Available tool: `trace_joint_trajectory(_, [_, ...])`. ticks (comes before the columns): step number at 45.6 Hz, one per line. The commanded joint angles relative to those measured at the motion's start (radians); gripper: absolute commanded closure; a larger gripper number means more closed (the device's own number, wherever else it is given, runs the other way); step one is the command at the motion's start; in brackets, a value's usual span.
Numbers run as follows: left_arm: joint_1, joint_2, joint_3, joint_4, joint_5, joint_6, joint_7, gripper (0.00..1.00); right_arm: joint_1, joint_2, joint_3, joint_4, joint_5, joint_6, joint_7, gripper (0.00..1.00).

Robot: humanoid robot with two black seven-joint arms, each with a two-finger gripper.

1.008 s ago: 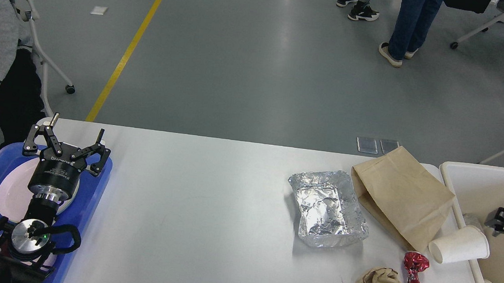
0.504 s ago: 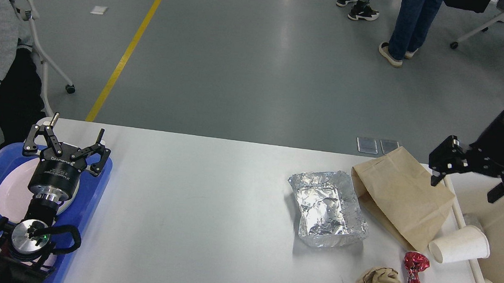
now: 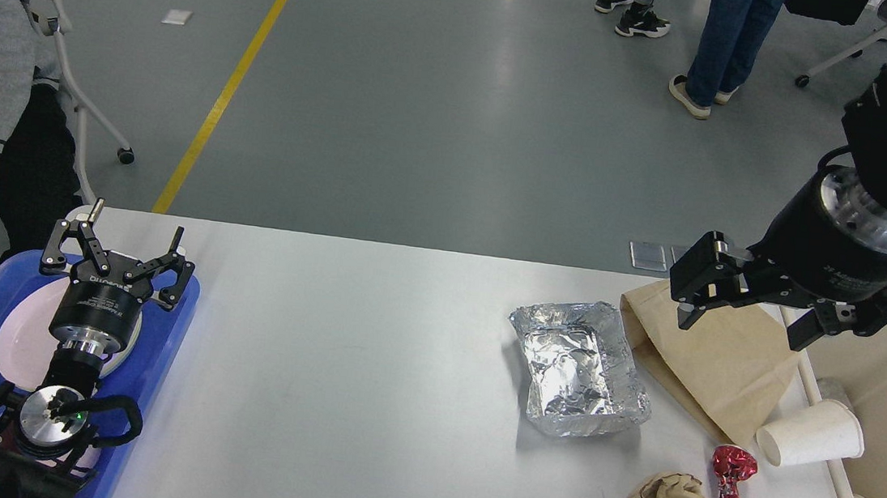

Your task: Tidy desktop

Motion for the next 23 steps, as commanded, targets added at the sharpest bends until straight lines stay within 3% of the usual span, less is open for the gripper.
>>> trace_joint_trajectory(1, [0.0, 0.0, 0.0, -0.001, 0.0, 0.0, 0.0, 0.04, 0.009, -0.002, -0.003, 0.007, -0.002, -0.005, 0.0, 0.0])
trace_joint_trajectory(23, [0.0, 0.0, 0.0, -0.001, 0.0, 0.0, 0.0, 0.04, -0.112, -0.002, -0.063, -0.077, 0.054, -0.054, 0.002, 0.0])
